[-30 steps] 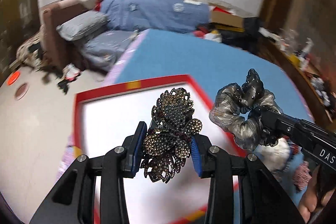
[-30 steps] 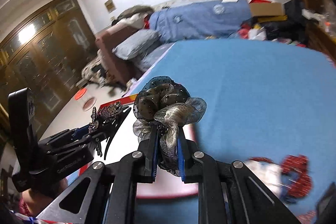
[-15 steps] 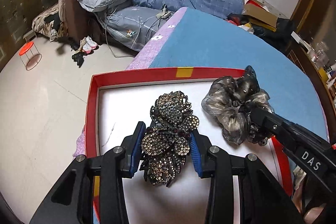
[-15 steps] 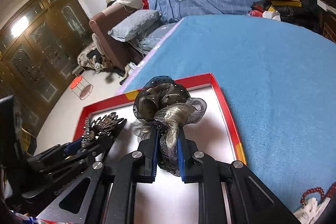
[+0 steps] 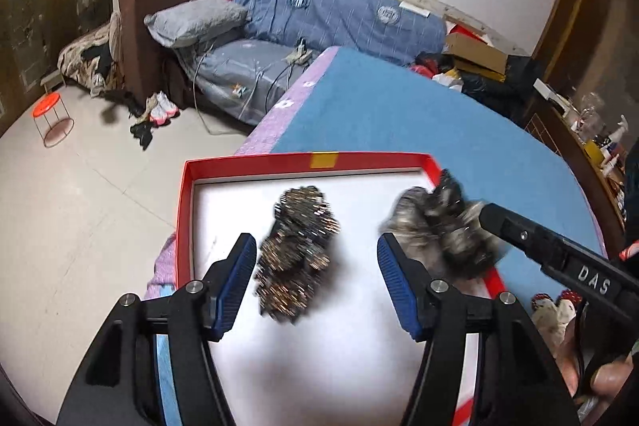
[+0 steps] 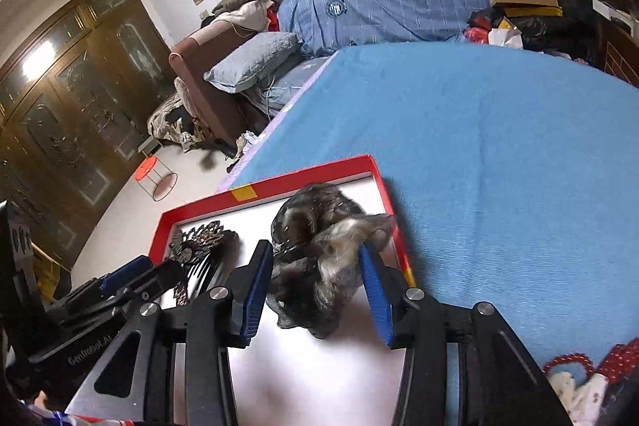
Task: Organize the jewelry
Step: 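Open the left tool and right tool, releasing clips and scrunchie into the tray, then move both tools back to the accessory pile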
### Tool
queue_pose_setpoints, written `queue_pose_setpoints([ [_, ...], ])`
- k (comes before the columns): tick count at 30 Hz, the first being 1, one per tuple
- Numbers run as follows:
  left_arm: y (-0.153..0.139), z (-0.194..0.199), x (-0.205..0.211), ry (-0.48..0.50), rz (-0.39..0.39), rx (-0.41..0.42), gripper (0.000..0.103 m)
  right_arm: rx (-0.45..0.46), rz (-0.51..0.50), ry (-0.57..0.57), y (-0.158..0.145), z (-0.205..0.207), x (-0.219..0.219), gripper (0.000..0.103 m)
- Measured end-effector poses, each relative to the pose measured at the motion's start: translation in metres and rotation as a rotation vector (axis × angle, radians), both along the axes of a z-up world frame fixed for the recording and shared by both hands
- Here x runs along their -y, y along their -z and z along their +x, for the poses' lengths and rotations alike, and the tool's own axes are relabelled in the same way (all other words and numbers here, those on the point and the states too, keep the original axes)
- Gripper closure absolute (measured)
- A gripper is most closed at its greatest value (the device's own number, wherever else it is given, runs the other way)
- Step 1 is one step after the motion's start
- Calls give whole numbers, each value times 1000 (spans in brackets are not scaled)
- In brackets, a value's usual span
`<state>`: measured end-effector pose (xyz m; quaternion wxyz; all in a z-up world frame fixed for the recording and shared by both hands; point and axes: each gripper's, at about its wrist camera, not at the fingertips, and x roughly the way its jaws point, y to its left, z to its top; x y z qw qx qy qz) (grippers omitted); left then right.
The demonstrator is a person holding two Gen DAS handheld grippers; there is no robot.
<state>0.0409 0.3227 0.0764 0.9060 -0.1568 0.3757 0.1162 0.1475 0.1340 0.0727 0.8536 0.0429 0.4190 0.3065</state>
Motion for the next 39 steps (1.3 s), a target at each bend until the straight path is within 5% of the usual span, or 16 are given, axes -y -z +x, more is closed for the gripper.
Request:
queue_pose_setpoints([
  [10,10,-16,91,77,175,16,40,42,94,7,-32,-61,75,54],
  [18,37,-16,105,47,343,-47,40,95,109,96,-35,-121,178,51],
  [25,46,-30,93,44,363,-108,40,78,127,205,-20,-155,258,49],
  [31,24,-74,108,0,473,4,39,109,96,305,-9,-182,310,49],
  [39,13,-139,201,287,333,154,23,84,87,414,19,-193,347,48],
])
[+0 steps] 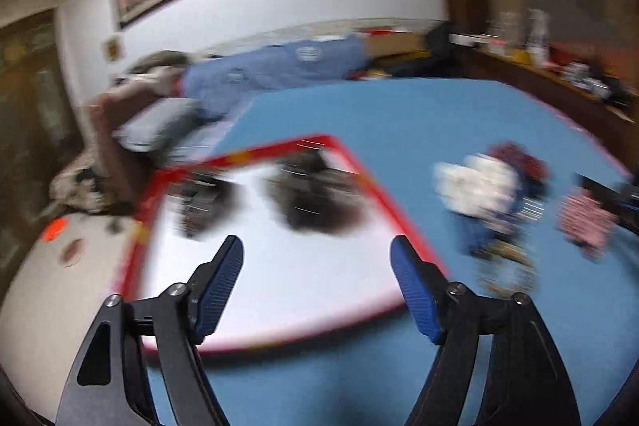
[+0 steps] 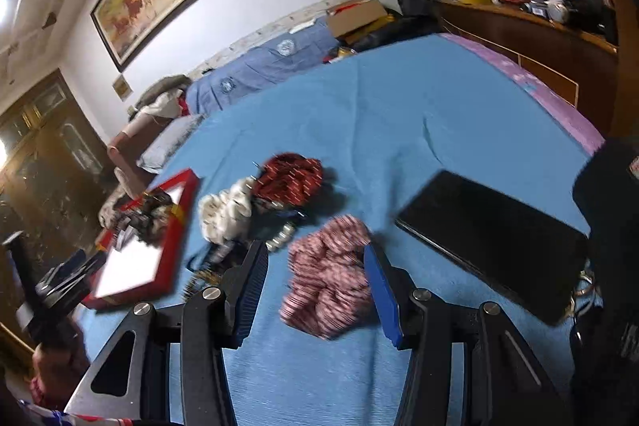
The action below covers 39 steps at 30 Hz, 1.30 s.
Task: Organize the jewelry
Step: 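Move both tools back to the accessory pile, then grasp the plaid scrunchie with the right tool while the left tool grasps the leopard-print hair tie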
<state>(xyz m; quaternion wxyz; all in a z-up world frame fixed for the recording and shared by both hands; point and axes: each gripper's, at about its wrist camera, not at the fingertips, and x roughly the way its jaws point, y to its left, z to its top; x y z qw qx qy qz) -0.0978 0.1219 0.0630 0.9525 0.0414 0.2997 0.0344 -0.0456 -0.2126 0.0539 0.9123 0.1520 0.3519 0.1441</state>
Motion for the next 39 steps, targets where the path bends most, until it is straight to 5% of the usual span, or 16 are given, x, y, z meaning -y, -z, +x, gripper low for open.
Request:
queue_pose_setpoints([
  [5,24,-12,47,202,-80,-122,22,-13,-31,8,15,0,1,40],
  [14,40,2,72,248,-180,-230,22,0,-155,-51,22,2,-21,22],
  [21,47,30,83,252,-198,-296,22,-101,-243,-119,36,26,-43,22],
  [23,48,38,85,243,-198,-303,22,-125,-222,-125,40,30,-42,45],
  [24,48,43,87,234,-190,-307,22,-149,-193,-137,44,33,-39,74],
  [27,49,53,91,226,-182,-318,22,-159,-98,-138,47,33,-25,82],
  [35,59,73,103,210,-121,-357,25,-137,-17,-159,44,28,-16,81],
  [38,56,68,106,207,-93,-335,63,-108,19,-165,40,24,-11,81],
  [39,56,66,106,209,-86,-334,67,-96,31,-168,38,24,-11,81],
])
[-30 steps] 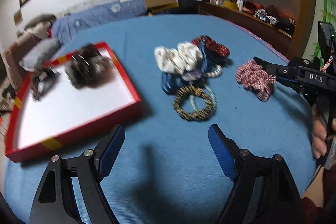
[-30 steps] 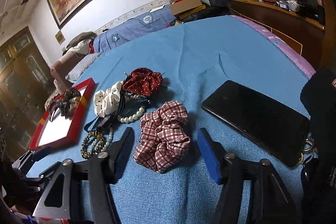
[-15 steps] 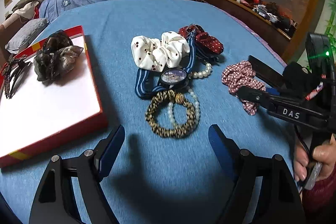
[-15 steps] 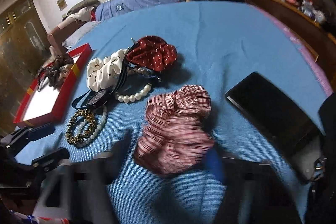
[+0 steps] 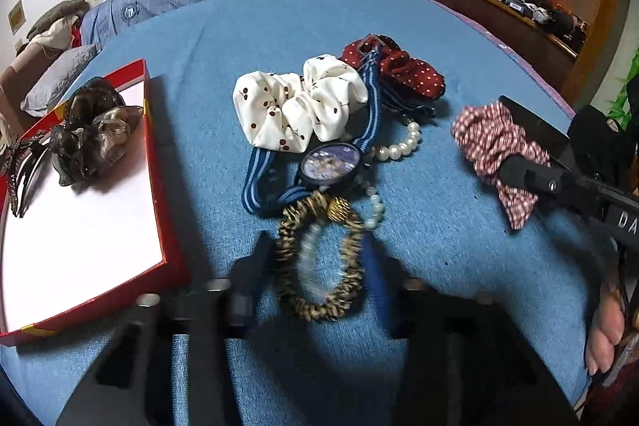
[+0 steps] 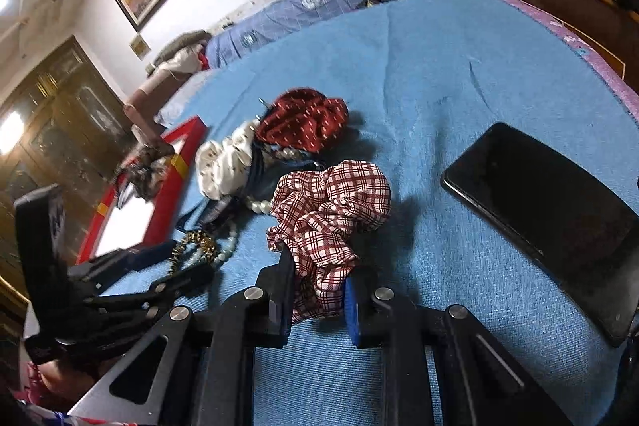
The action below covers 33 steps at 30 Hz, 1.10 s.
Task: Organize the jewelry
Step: 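Grasp the plaid scrunchie with the right tool while the left tool grasps the leopard-print hair tie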
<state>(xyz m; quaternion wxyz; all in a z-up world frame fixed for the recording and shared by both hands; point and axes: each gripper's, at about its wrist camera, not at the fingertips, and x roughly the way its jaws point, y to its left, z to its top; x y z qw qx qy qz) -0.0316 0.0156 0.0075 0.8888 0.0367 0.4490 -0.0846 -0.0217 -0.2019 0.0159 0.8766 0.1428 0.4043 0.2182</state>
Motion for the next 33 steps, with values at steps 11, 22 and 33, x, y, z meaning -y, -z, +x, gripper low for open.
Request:
queue_pose_setpoints([
  [11,-1,-25,-14,11,-76,1,87,32,31,1,-8,-2,-1,81],
  [22,-2,-35,-23,11,-116,-13,72,35,35,-3,-7,-1,-2,81],
  [33,-12,-43,-25,23,-122,28,88,36,36,-5,-7,-2,0,81],
])
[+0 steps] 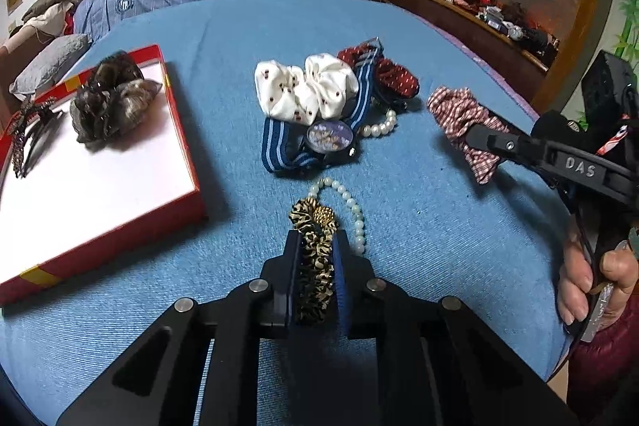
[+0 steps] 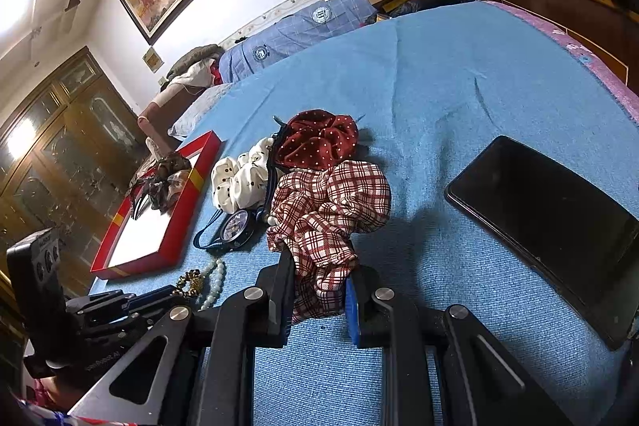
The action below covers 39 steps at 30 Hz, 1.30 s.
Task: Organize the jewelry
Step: 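Grasp the plaid scrunchie with the right tool while the left tool grasps the leopard-print hair tie, then carry the plaid scrunchie and leopard hair tie with both tools into the tray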
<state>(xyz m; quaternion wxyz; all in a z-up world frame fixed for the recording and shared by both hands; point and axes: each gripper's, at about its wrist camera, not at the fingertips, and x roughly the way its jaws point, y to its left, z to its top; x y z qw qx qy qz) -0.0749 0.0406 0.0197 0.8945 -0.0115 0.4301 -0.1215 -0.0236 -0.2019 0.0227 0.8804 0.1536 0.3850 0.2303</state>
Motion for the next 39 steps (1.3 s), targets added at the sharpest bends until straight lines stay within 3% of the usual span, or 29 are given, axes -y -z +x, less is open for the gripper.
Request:
queue_pose_setpoints([
  [4,-10,-3,-5,-13,-4,48,90,2,1,1,-1,0,0,81],
  [24,-26,2,-14,-82,48,110,91,79,26,-53,-8,-9,-3,82],
  [30,-36,-3,-17,-89,61,139,91,105,-10,-38,-12,-14,-8,82],
  [39,-39,-9,-21,-101,68,159,91,144,-67,-102,-29,-32,-42,82],
])
